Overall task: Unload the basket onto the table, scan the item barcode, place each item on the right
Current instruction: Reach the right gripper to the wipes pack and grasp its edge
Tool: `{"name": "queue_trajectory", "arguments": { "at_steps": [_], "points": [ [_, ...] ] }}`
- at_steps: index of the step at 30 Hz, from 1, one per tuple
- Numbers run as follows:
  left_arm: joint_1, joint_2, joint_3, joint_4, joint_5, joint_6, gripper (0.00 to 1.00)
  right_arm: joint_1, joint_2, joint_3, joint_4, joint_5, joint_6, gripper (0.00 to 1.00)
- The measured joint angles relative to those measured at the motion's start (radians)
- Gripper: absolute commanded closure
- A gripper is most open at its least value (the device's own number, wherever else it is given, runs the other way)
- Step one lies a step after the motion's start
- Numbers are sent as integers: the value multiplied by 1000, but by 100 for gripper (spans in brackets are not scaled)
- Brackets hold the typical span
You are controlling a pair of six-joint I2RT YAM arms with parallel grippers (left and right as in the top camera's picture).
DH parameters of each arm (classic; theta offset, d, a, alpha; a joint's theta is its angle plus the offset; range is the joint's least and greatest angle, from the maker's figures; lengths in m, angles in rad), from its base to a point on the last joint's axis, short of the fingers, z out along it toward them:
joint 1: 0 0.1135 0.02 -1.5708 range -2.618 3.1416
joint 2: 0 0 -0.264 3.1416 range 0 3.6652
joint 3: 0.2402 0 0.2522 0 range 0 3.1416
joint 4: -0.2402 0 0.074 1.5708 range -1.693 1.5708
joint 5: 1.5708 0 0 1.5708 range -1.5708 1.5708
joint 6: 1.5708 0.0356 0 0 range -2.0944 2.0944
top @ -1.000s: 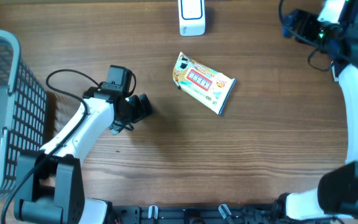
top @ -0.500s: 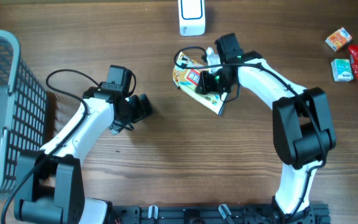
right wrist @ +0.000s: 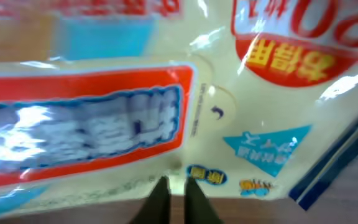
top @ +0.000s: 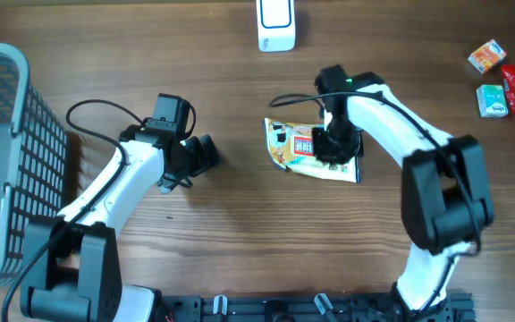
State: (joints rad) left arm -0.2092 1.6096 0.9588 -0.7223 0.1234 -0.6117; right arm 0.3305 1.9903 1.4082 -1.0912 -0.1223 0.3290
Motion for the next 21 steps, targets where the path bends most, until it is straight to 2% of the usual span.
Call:
{"name": "queue_trajectory", "arguments": {
  "at_steps": [3,5,6,9,10,14,21],
  "points": [
    [0,0,0,0,0,0,0,0,-109,4,180,-74,-45,31],
    [0,0,0,-1,6,0,0,0,-123,6,270,-150,-65,30],
    [0,0,0,-3,24,0,0,0,-120,6,315,-180,-70,34],
    [0,0,0,5,145,0,0,0,-79,6,328,-195,-73,67],
    [-2,0,0,4,179,0,0,0,-54,7,314,-194,-68,71],
    [-65,0,0,8,236,0,0,-1,48,4,221,-142,-35,70],
    [-114,0,0,67,271,-12,0,-5,48,10,110,-12,-26,62]
  ]
}}
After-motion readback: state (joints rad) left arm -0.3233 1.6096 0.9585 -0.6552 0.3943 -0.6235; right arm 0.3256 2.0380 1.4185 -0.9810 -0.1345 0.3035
